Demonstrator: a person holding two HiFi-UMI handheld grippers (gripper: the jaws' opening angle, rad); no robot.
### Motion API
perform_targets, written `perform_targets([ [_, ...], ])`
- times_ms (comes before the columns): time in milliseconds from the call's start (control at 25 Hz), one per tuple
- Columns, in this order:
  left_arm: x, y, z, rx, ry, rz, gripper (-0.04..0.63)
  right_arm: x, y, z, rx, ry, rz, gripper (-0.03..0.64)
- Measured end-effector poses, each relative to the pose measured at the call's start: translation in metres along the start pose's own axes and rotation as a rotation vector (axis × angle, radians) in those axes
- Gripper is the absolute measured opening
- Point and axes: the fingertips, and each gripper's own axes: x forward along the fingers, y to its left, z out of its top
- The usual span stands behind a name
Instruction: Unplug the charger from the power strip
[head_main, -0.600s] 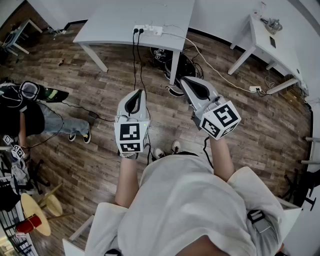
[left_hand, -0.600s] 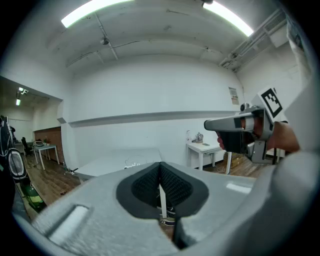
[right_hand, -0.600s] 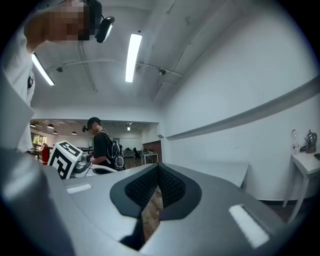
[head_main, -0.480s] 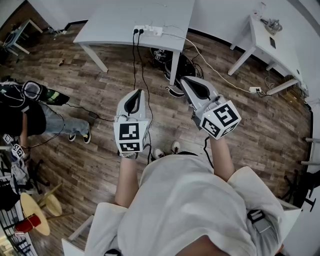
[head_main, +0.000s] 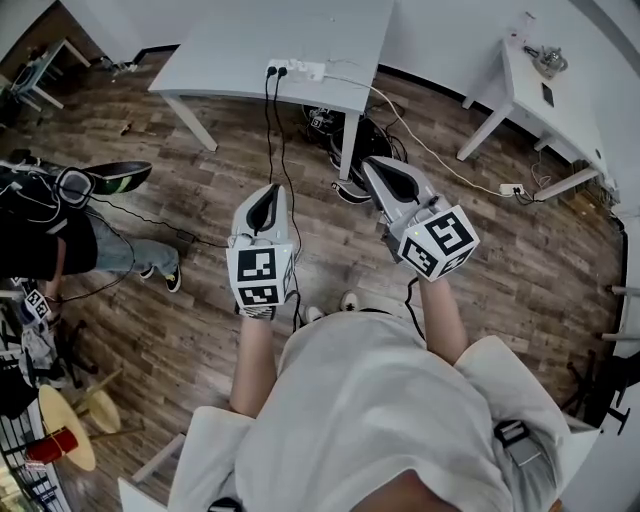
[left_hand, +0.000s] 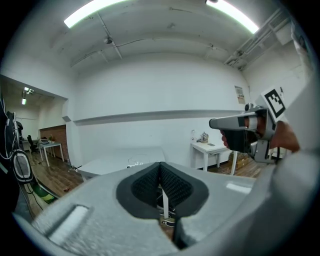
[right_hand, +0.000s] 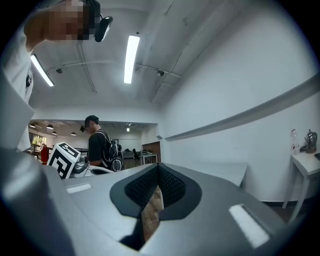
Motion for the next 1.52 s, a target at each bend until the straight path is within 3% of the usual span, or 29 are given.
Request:
perform_targets([
  [160,0.013,0.001,-0.003,-0.012,0.012,0.035,0.003,-0.001,-0.021,-0.004,-0.014,0.009,-0.010,0.002],
  [320,0.028,-0.005,-0.005,-0.017,0.024,0.055,0.003,-0.003,-0.044,-0.007,0.068,0.011,0.013,0.002],
  [560,0.046,-0.011,-0.005,-0.022,0.047,0.103,0.003,-0.004,-0.053,-0.005,0.104,0.023,0.146,0.000],
  [760,0.068,-0.001,0.004,-0.017,0.043,0.129,0.003,0.009,-0.068,-0.005,0.104,0.024,0.178,0.000],
  [1160,0.121,0.019,-0.012,-0.051,0.076,0.106,0.003,0.056,-0.109,-0.011,0.033,0.027,0.137,0.000],
  [1520,0.185,0.067,-0.005,-0.045,0.071,0.073,0.003,0.125,-0.139,-0.016,0.007,0.044,0.093,0.002],
])
